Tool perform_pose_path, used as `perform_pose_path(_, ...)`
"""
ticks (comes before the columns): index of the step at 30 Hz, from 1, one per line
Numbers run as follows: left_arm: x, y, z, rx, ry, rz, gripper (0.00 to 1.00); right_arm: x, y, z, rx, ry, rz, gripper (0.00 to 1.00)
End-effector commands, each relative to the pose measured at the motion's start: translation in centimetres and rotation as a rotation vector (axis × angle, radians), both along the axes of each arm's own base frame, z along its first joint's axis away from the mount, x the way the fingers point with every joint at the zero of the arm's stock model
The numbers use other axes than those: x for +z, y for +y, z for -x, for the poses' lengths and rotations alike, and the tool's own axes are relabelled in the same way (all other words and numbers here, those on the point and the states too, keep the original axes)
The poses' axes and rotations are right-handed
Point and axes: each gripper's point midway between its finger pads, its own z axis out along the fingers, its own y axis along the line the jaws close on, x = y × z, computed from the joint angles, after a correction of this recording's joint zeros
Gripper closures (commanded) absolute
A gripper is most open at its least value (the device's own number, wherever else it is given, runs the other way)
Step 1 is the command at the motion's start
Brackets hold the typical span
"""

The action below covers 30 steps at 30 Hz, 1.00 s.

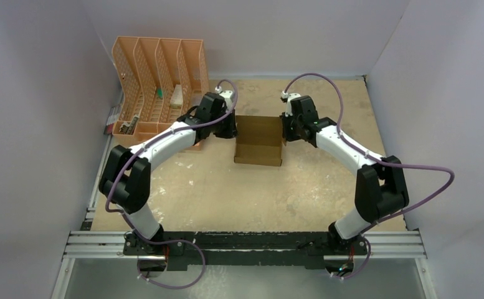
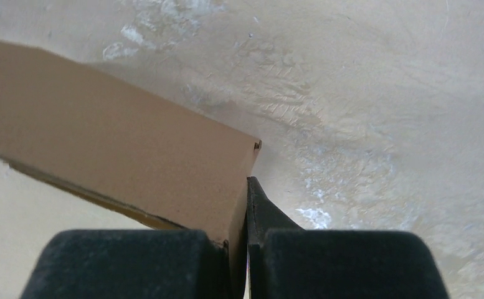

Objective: Fold the paper box

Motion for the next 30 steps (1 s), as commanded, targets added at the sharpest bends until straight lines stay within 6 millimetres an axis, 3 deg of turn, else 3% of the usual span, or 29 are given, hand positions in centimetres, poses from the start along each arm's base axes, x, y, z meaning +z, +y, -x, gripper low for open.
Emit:
perform_pose_path(1, 2.3, -1.7, -0.3, 0.15, -0.003, 0.184, 0.91, 2.1, 2.0, -1.2, -0.186, -0.01, -0.121, 1.0)
perform_pose_path(8, 1.7, -2.7, 0.4, 0.187, 0.019, 0.203, 0.91, 0.7, 2.6, -0.9, -0.326, -0.005, -0.097, 1.0)
perform_pose_path(14, 1.3, -1.8, 1.4, 0.195, -0.001, 0.186, 0.92, 0.1, 3.2, 0.3, -0.397, -0.061, -0.063, 0.99)
perform_pose_path(24, -0.6, 0.0, 4.4, 0.156, -0.016, 0.145, 0.91, -2.7, 3.2, 2.6, -0.437, -0.119, -0.048, 0.97)
perform_pose_path(30, -0.7, 1.2, 6.1, 0.151, -0.032, 0.124, 0.9, -0.9, 4.8, 3.9, -0.328, -0.133, -0.141, 0.82)
